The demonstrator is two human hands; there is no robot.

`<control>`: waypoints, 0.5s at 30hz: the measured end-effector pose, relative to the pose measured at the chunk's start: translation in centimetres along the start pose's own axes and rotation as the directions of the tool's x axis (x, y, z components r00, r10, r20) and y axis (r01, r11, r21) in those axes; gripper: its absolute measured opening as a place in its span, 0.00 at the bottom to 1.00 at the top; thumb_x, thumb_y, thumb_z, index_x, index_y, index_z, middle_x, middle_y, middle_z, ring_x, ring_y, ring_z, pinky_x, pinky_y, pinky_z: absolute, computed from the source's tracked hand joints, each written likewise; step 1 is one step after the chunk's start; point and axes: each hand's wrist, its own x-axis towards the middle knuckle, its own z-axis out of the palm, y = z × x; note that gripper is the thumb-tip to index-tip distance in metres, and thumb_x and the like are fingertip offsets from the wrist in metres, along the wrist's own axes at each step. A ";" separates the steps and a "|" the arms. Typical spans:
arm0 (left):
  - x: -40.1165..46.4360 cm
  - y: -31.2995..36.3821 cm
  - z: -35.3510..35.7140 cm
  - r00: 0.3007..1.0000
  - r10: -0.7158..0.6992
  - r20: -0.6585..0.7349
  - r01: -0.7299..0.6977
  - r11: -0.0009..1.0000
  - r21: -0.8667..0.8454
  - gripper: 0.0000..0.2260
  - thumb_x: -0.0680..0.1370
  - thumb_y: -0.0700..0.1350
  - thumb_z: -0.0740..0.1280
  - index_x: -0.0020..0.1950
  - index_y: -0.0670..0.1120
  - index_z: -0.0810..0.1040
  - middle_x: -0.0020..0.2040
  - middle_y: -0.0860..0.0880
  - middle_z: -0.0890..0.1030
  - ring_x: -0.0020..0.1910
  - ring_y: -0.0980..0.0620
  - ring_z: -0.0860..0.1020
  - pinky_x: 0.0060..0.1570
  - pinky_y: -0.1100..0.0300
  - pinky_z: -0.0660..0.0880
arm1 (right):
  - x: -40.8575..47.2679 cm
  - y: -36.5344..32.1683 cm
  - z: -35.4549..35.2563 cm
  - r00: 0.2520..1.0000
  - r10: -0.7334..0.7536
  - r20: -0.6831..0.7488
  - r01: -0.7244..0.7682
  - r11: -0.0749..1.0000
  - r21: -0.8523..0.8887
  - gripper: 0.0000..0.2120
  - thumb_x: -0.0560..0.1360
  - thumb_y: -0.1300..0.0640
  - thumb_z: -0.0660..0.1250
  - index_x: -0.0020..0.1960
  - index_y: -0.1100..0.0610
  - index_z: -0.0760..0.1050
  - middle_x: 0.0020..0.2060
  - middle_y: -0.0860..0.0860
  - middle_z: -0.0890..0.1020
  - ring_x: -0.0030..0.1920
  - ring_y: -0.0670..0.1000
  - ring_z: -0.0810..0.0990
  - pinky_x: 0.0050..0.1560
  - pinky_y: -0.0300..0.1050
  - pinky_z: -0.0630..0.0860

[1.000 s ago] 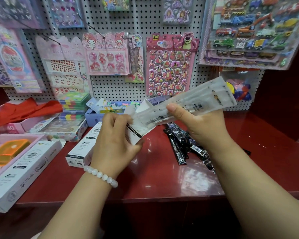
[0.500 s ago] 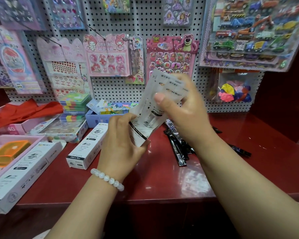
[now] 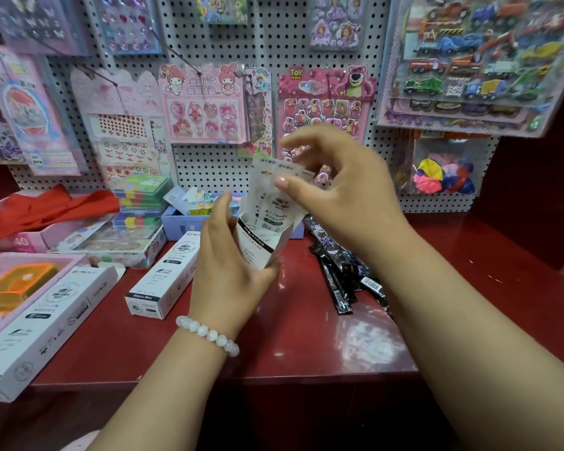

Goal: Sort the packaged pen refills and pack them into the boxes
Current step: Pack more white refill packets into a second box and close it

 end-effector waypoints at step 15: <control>0.2 0.2 0.1 0.990 -0.140 0.035 0.141 0.989 -0.044 0.38 0.63 0.45 0.77 0.69 0.49 0.64 0.57 0.53 0.79 0.53 0.52 0.79 0.44 0.70 0.66 | 1.4 0.4 1.0 0.982 -0.040 0.186 0.089 0.962 -0.258 0.17 0.68 0.50 0.74 0.54 0.52 0.77 0.40 0.46 0.76 0.42 0.47 0.70 0.43 0.43 0.65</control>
